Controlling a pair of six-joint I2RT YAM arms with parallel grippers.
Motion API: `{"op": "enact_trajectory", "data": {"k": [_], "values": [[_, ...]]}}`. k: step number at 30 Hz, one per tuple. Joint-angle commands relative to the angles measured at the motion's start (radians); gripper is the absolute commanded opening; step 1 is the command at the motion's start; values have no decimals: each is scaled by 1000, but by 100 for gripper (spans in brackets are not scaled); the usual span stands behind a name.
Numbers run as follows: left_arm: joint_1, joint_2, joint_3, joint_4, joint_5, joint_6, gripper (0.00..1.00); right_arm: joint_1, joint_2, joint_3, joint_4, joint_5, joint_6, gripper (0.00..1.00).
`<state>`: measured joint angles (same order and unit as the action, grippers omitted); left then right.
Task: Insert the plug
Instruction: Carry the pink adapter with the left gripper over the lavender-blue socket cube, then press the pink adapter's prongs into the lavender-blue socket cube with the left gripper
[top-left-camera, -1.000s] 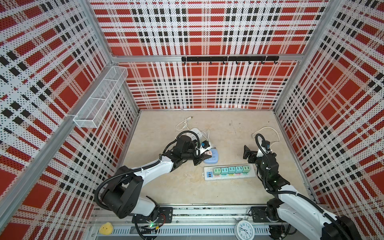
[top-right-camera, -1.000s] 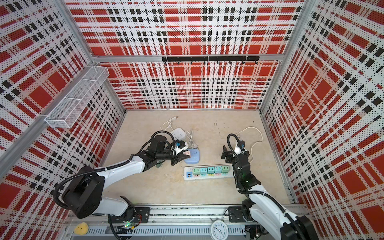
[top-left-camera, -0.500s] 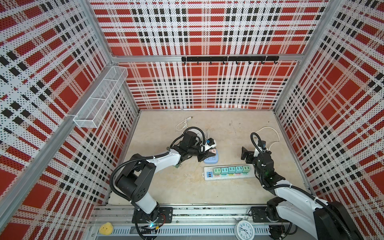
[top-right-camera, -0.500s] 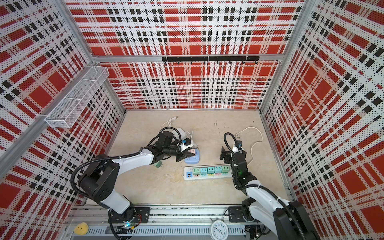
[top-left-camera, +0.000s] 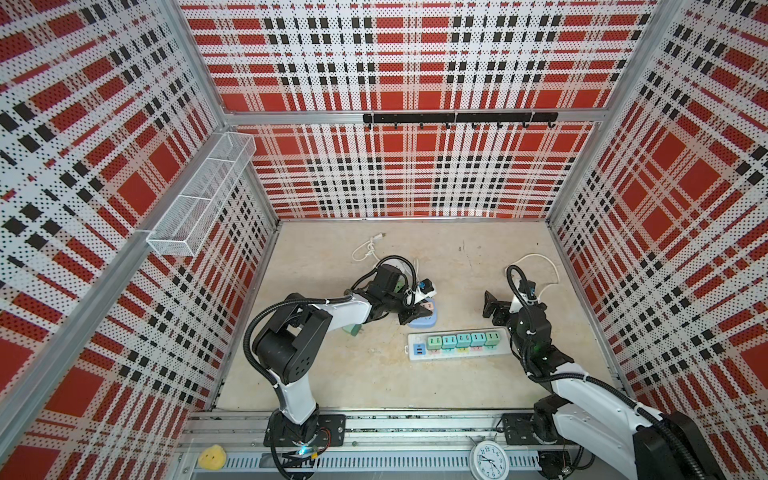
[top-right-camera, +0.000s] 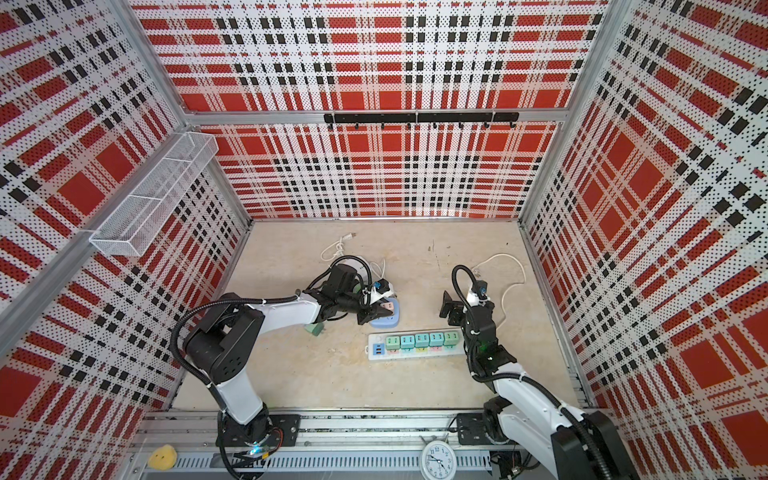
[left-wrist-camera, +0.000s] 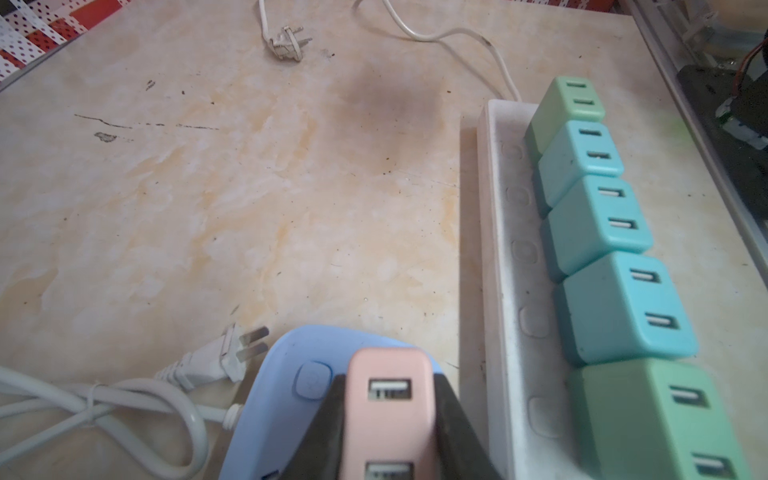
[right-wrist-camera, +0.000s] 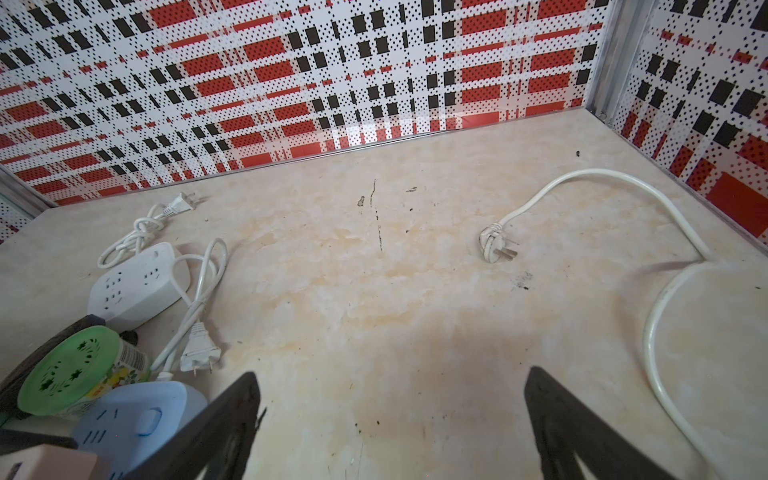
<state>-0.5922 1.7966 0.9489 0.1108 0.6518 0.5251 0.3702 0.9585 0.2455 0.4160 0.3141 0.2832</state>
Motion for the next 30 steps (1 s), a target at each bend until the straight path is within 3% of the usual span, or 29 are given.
{"op": "enact_trajectory", "data": {"k": [1,25,30], "values": [[-16,31,39,-5,-4,14,0,-4,20,4,34,-15,10,100],[-17,70,43,-7,-43,-11,0,-4,8,-1,29,-21,13,100],[-36,66,33,-10,-96,-23,0,-3,8,-2,28,-21,14,100]]}}
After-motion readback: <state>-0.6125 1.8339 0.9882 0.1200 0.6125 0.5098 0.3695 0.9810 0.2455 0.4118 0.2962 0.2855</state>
